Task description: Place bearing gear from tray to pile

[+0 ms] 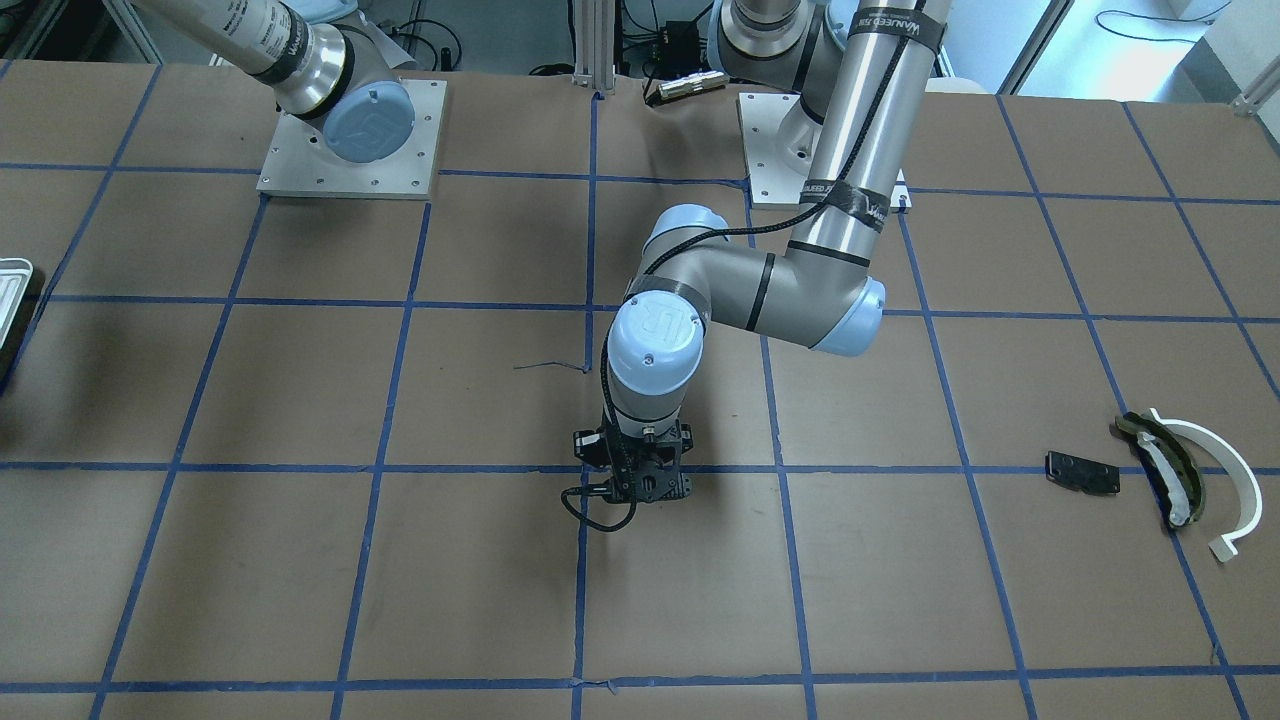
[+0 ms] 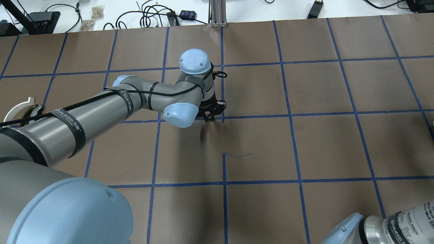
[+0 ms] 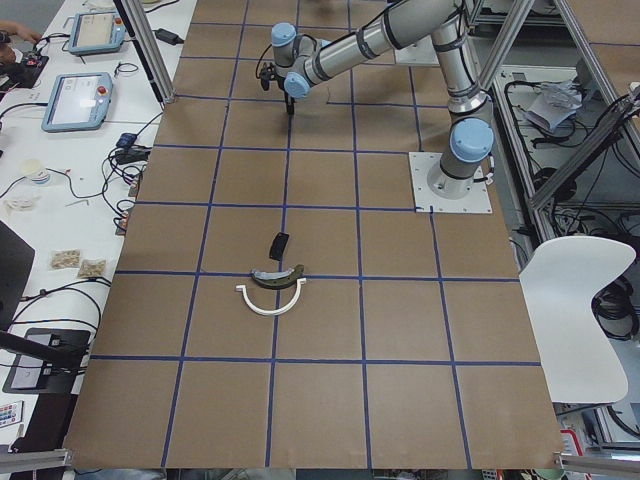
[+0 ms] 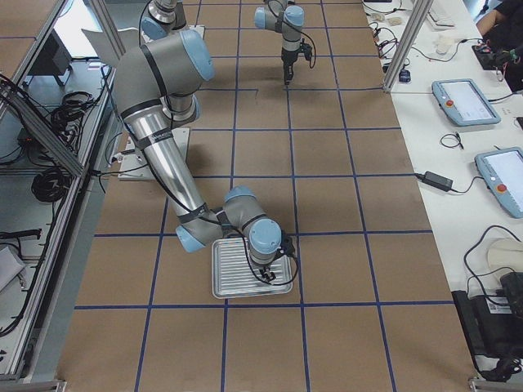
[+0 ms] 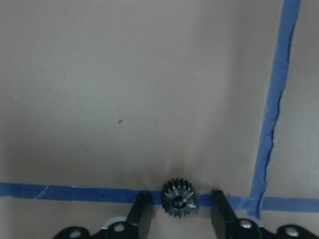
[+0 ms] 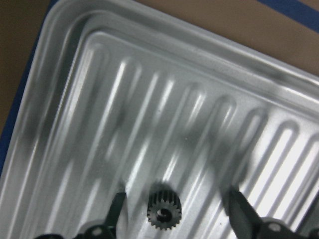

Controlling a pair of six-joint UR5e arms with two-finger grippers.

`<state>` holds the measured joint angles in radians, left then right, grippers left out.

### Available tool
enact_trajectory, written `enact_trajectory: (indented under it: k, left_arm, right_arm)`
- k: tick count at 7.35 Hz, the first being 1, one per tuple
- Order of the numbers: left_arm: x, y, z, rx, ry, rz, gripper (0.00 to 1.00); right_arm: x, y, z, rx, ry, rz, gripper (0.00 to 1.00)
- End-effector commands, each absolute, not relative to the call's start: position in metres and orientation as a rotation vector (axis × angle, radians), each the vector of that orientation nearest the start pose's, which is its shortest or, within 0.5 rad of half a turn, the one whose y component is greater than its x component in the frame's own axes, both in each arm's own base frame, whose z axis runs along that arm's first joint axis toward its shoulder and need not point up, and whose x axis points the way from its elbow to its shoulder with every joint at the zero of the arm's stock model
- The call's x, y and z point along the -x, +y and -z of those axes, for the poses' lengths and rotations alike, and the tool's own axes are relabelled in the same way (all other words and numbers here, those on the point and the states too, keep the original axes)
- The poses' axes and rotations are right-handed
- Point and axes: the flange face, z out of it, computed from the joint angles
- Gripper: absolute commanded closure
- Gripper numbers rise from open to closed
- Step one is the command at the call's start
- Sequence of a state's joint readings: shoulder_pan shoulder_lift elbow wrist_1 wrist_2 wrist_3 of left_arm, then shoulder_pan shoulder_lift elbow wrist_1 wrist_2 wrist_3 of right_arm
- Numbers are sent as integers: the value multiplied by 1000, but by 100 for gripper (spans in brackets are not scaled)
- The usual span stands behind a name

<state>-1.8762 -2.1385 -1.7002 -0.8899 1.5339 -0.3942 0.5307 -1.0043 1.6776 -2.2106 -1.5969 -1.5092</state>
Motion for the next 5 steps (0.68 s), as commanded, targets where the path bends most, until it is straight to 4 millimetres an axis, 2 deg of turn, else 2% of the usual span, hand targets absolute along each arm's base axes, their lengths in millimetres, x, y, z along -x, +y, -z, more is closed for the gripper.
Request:
enact_trajectory:
  k: [1,2,3,4,5]
  left_arm:
    - [317,-560,-171,138,3145,-17,100]
    - [313,-562,-183,147,3145,14,100]
    - [293,-568,-206,164,3141,24,100]
    - [243,-578,-233,114,3134,-25,100]
    - [190,-579,-266,122,3127,-63,100]
  right_arm:
    - [478,-431,-174,733,3033,-67,82]
    - [479,-432,-175,748,3032,-66,87]
    - [479,-431,-177,749,3035,-67,89]
    - [481,-431,-183,752,3051,-87,89]
    - [480,-434,-204,762,3089,-114,89]
